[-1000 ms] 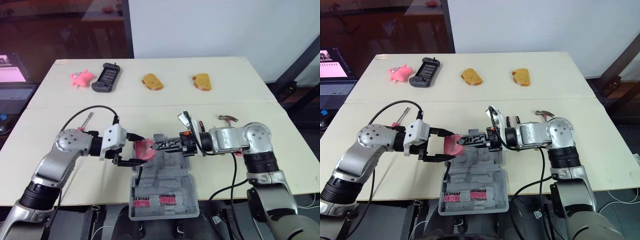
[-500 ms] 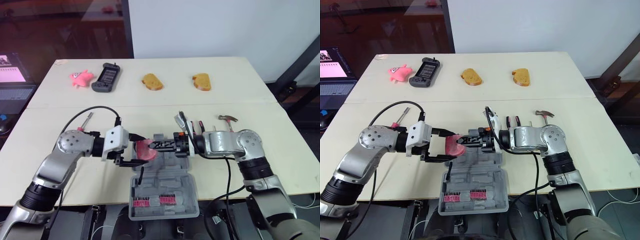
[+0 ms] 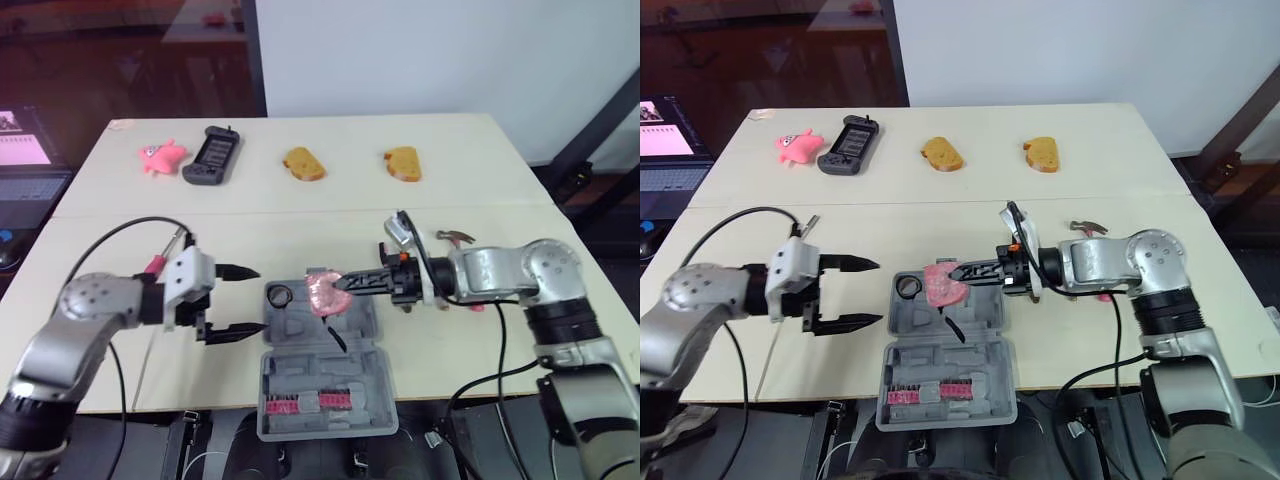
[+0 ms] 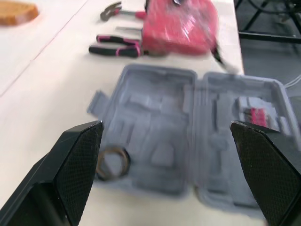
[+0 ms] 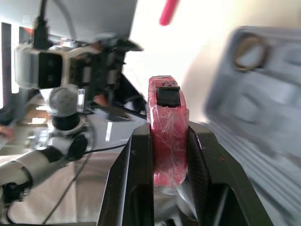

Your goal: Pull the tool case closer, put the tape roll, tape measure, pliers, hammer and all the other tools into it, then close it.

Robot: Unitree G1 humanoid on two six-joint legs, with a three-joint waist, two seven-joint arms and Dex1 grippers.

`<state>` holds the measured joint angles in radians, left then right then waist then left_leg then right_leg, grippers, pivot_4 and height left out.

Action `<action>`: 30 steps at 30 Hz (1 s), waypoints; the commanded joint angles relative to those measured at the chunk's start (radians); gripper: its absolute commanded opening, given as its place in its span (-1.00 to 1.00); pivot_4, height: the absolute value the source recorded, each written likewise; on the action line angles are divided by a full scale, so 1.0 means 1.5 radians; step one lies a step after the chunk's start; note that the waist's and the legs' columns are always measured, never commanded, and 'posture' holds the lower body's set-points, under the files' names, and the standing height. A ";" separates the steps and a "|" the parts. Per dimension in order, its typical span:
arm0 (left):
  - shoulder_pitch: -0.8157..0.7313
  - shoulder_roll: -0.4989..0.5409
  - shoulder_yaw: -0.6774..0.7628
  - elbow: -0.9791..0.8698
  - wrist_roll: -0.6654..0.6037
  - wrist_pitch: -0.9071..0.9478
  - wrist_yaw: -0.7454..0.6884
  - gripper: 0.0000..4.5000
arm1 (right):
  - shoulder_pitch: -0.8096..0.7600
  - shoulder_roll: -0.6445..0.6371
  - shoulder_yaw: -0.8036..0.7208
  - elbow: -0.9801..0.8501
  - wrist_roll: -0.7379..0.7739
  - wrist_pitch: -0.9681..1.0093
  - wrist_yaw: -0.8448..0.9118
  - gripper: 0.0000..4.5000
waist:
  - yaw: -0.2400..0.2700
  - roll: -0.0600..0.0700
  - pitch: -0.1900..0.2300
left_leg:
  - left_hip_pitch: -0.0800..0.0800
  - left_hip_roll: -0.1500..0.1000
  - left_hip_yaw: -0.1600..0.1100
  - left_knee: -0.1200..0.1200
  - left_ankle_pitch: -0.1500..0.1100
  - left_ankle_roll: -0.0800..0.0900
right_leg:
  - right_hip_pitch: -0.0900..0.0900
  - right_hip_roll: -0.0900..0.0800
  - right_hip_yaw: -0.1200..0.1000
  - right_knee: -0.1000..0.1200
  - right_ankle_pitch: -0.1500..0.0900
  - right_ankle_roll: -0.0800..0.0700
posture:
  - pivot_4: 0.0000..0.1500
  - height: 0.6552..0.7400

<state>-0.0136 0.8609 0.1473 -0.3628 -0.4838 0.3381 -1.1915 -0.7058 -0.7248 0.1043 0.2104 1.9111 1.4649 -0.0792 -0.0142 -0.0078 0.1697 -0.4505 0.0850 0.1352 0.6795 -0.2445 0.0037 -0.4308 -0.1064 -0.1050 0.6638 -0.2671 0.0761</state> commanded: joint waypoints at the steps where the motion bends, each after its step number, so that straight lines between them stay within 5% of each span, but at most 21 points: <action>1: 0.072 0.011 0.075 -0.061 -0.021 0.001 0.014 1.00 | -0.038 -0.016 0.005 0.026 -0.078 0.029 0.054 -0.80 | 0.000 0.000 0.000 | 0.000 0.000 0.000 0.000 0.000 0.000 | 0.000 0.000 0.000 0.000 0.000 0.000 | 1.00 0.50; 7: 0.162 -0.011 0.108 -0.138 -0.047 0.021 0.056 1.00 | -0.080 0.012 -0.005 0.104 -0.227 0.063 0.122 -0.80 | 0.004 0.000 0.000 | 0.000 0.000 0.000 0.000 0.000 0.000 | 0.000 0.000 0.000 0.000 0.000 0.000 | 1.00 0.50; 12: 0.202 -0.018 0.116 -0.174 -0.061 0.030 0.075 1.00 | -0.082 -0.005 -0.044 0.134 -0.253 0.098 0.170 -0.80 | 0.003 0.001 0.000 | -0.001 0.000 0.000 0.000 0.000 0.000 | 0.000 -0.001 0.000 -0.001 0.000 0.000 | 1.00 0.50; 19: 0.205 -0.012 0.114 -0.171 -0.078 0.031 0.072 1.00 | 0.033 -0.102 -0.065 0.094 -0.227 0.100 0.232 -0.80 | 0.004 0.001 0.000 | 0.000 0.000 0.000 0.000 0.000 0.000 | 0.000 -0.001 0.000 -0.001 0.000 0.000 | 1.00 0.50; 30: 0.149 0.004 0.077 -0.139 -0.072 0.027 0.045 1.00 | 0.240 -0.062 -0.133 -0.008 -0.373 0.041 0.309 -0.80 | 0.003 0.001 0.000 | 0.000 0.000 0.000 0.000 0.000 0.000 | 0.000 0.000 0.000 -0.001 0.000 0.000 | 1.00 0.50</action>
<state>0.2207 0.8546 0.2584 -0.5643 -0.5807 0.3836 -1.1153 -0.3455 -0.8152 -0.0707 0.2353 1.3795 1.5481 0.3450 -0.0103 -0.0066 0.1701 -0.4508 0.0849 0.1354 0.6796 -0.2448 0.0035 -0.4306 -0.1065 -0.1051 0.6619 -0.2672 0.0761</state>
